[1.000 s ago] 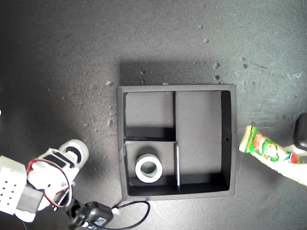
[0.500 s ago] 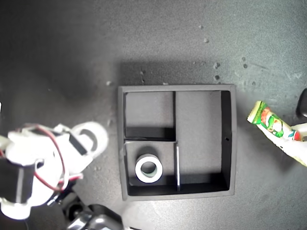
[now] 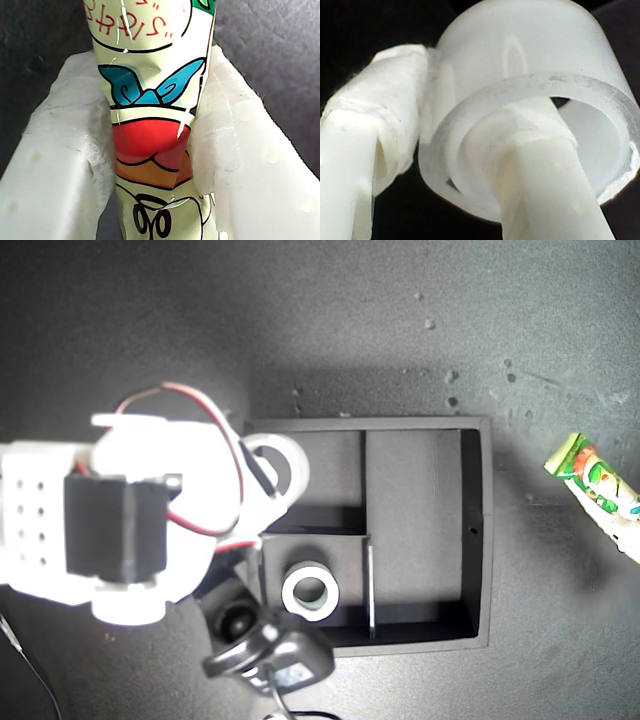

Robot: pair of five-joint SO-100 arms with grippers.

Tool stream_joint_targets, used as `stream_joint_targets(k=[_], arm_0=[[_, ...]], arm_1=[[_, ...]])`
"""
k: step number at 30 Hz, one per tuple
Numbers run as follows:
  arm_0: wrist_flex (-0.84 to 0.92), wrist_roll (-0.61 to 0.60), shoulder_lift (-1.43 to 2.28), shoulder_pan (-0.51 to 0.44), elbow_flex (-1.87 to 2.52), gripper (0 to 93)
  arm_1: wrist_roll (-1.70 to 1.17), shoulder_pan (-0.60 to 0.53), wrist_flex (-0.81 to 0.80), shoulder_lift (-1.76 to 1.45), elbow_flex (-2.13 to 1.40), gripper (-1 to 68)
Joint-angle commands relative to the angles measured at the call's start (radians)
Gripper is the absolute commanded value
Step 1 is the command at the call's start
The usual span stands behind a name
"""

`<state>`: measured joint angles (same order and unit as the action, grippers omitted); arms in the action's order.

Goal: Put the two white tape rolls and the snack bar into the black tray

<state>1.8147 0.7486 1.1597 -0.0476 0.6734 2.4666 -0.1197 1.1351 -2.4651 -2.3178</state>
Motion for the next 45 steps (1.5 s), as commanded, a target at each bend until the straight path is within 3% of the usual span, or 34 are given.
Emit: stream_joint_targets(k=[1,7,17,22,28,42,45], arm_0=[[0.015,-0.017,-0.049,-0.011,-0.086,0.1],[0.015,-0.011,-0.187,-0.012,-0.187,0.1],[0.017,0.031,-0.321,-0.008,-0.29,0.1],[0.017,0.066,-0.377,-0.028,-0.367,5.4],[0.017,0.112,-0.299,-0.049,-0.368,11.7],[0.018,0.126,0.299,-0.02,-0.043,10.7],[0.017,0.15,0.472,0.018,0.196,9.5]], arm_1=[[-0.502,0.137,-0.023,-0.005,0.087,-1.0],[-1.138,0.253,-0.212,-0.003,0.147,-1.0],[-1.962,0.135,-0.331,0.095,0.359,-1.0],[-2.083,0.084,-0.371,0.357,0.522,-1.0],[-2.125,0.054,-0.229,0.746,0.815,-1.0],[-2.098,-0.032,-0.229,1.098,0.951,-0.4],[-2.095,-0.052,-0.227,1.106,0.939,17.1]])
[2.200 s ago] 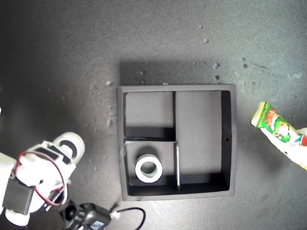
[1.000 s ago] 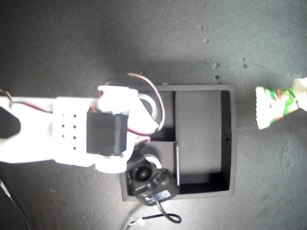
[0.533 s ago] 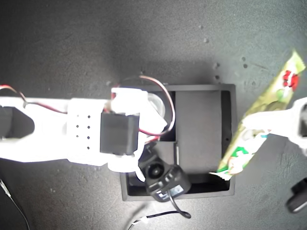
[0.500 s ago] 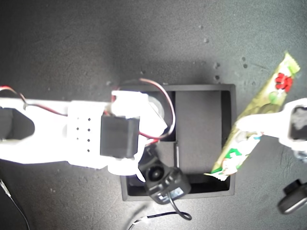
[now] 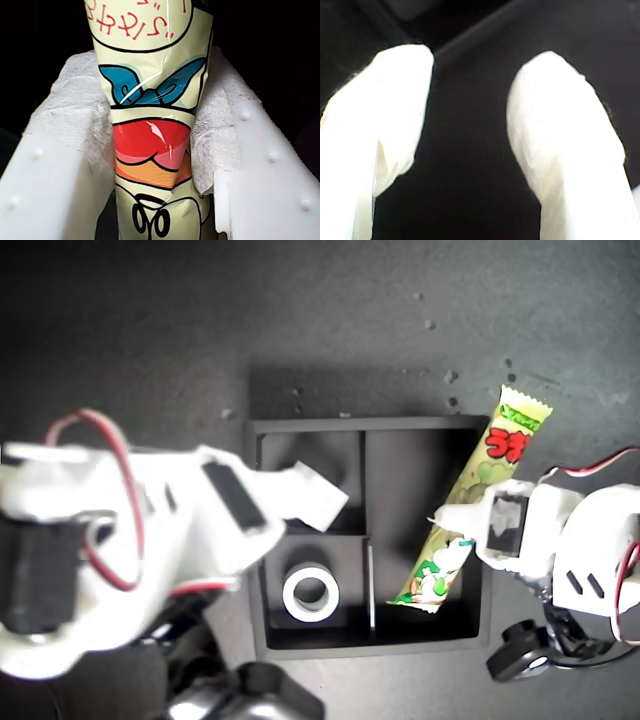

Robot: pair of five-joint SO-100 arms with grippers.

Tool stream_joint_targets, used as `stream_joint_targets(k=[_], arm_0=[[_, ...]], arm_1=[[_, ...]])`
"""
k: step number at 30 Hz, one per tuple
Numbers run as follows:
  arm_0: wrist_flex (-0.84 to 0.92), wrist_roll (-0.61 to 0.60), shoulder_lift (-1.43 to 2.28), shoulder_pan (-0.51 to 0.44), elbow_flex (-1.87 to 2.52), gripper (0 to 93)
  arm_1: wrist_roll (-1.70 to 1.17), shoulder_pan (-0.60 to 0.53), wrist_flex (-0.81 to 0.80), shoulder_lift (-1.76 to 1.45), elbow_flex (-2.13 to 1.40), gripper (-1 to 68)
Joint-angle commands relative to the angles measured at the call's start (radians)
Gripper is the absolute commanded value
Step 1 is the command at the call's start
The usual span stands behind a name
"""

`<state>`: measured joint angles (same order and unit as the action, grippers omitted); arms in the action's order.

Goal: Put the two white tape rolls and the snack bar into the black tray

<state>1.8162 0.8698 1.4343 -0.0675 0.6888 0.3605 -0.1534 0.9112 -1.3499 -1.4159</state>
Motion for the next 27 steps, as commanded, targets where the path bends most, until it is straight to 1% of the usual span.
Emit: stream_joint_targets(k=[1,4,8,11,12,13,14,17,19,22,25,27], arm_0=[[0.014,0.034,0.25,0.055,0.275,8.3],[-0.018,0.087,0.364,0.106,0.549,0.1],[-0.126,0.143,0.439,0.107,0.857,0.1],[-0.225,0.176,0.512,0.098,1.049,0.0],[-0.259,0.187,0.551,0.097,1.114,0.0],[-0.295,0.198,0.597,0.095,1.18,0.0],[-0.334,0.209,0.65,0.092,1.249,0.0],[-0.466,0.238,0.854,0.084,1.471,0.0],[-0.54,0.262,1.003,0.075,1.611,0.0],[-0.615,0.305,1.19,0.052,1.789,0.0],[-0.681,0.339,1.342,0.032,1.957,0.0],[-0.692,0.365,1.437,0.021,2.054,0.0]], arm_1=[[0.014,-0.023,0.008,-0.009,0.035,20.9],[0.025,-0.031,0.078,-0.012,0.054,28.1],[0.012,-0.034,0.242,-0.023,0.196,34.9],[0.008,-0.037,0.38,-0.023,0.377,36.1],[0.025,-0.035,0.433,-0.023,0.448,35.5],[0.055,-0.035,0.491,-0.023,0.528,34.3],[0.095,-0.035,0.551,-0.023,0.611,31.2],[0.298,-0.025,0.747,-0.023,0.874,18.0],[0.474,0.006,0.891,-0.025,1.029,9.2],[0.621,0.008,0.89,-0.158,0.927,-0.4],[0.756,0.018,0.89,-0.268,0.765,-0.7],[0.842,0.037,0.888,-0.341,0.637,-0.8]])
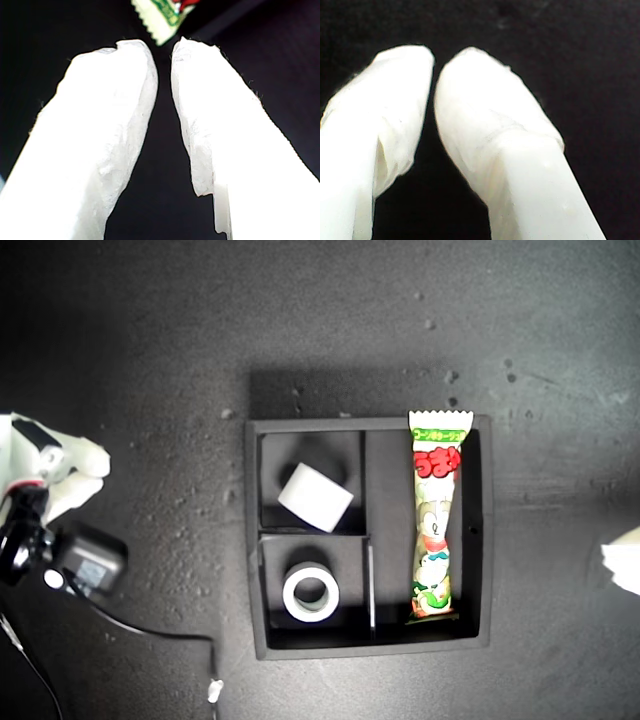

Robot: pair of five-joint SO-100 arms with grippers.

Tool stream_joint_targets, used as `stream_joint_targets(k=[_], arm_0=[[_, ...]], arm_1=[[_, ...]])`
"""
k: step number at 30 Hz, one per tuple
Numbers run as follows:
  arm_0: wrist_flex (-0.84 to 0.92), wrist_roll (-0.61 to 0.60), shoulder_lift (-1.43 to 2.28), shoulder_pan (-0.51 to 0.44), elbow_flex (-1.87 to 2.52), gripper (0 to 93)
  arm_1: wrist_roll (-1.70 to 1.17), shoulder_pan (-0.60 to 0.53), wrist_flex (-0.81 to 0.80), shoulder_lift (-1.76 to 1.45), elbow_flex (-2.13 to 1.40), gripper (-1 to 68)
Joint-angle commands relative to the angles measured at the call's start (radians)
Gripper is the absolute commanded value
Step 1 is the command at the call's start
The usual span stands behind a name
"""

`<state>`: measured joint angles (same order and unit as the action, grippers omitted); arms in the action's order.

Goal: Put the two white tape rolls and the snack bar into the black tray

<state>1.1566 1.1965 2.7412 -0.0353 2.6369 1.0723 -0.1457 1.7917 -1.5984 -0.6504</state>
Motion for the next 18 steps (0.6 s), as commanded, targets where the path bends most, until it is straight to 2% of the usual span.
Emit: stream_joint_targets(k=[1,8,10,15,18], arm_0=[[-0.037,0.052,0.19,-0.018,0.153,0.0],[0.049,0.13,0.643,-0.087,0.423,0.0],[0.051,0.146,0.644,-0.098,0.451,0.0],[0.052,0.155,0.644,-0.103,0.483,0.0],[0.058,0.164,0.644,-0.106,0.502,0.0]], arm_1=[[0.169,0.041,0.0,-0.133,-0.201,-0.9],[0.242,0.144,-0.377,-0.765,-1.109,-0.9],[0.242,0.167,-0.453,-0.933,-1.347,-1.0],[0.262,0.193,-0.607,-1.333,-1.888,-1.0],[0.261,0.204,-0.621,-1.601,-2.148,-1.0]])
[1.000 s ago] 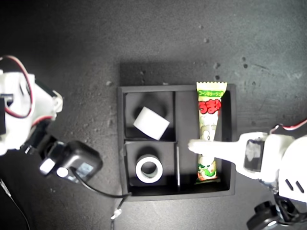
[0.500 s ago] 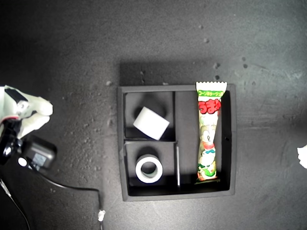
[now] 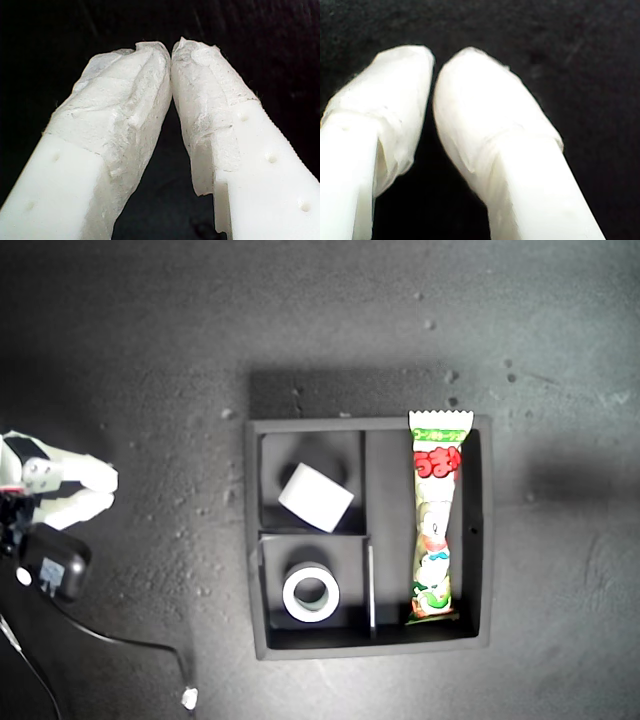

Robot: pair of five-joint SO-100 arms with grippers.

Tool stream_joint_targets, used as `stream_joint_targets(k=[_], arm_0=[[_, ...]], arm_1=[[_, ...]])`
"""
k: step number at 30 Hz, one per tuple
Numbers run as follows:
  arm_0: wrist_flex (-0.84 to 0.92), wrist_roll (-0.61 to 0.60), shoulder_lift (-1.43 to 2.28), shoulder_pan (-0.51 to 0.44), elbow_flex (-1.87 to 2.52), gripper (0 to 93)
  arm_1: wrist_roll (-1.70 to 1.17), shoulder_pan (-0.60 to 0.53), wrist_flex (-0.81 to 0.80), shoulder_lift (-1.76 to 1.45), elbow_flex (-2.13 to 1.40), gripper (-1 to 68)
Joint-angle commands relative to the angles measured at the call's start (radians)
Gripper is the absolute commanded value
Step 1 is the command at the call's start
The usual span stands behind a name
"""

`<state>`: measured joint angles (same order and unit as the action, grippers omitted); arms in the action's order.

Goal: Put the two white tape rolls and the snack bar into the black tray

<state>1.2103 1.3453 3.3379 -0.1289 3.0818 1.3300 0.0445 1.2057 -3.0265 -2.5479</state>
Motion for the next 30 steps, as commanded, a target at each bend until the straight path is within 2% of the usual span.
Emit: stream_joint_targets(k=[1,4,7,12,15,17,30], arm_0=[[0.005,0.011,0.048,-0.015,0.057,0.0],[0.008,0.011,0.048,-0.034,0.057,5.0],[0.017,0.012,0.048,-0.044,0.057,5.2],[0.051,-0.158,0.048,-0.017,0.057,5.2],[0.115,-0.118,0.048,-0.015,0.057,5.2],[0.186,0.02,0.048,-0.015,0.057,5.2],[0.186,0.012,0.048,-0.021,0.057,5.2]], arm_1=[[-0.012,0.02,-0.025,-0.268,-0.324,-1.0],[-0.052,0.015,-0.032,-0.324,-0.466,-1.0],[-0.087,0.012,-0.067,-0.313,-0.577,-1.0],[-0.152,0.015,0.015,-0.316,-0.577,-0.4],[-0.184,0.015,0.109,-0.325,-0.577,-0.4],[-0.249,0.029,0.133,-0.325,-0.577,-0.4],[-0.296,0.018,0.133,-0.325,-0.577,-0.2]])
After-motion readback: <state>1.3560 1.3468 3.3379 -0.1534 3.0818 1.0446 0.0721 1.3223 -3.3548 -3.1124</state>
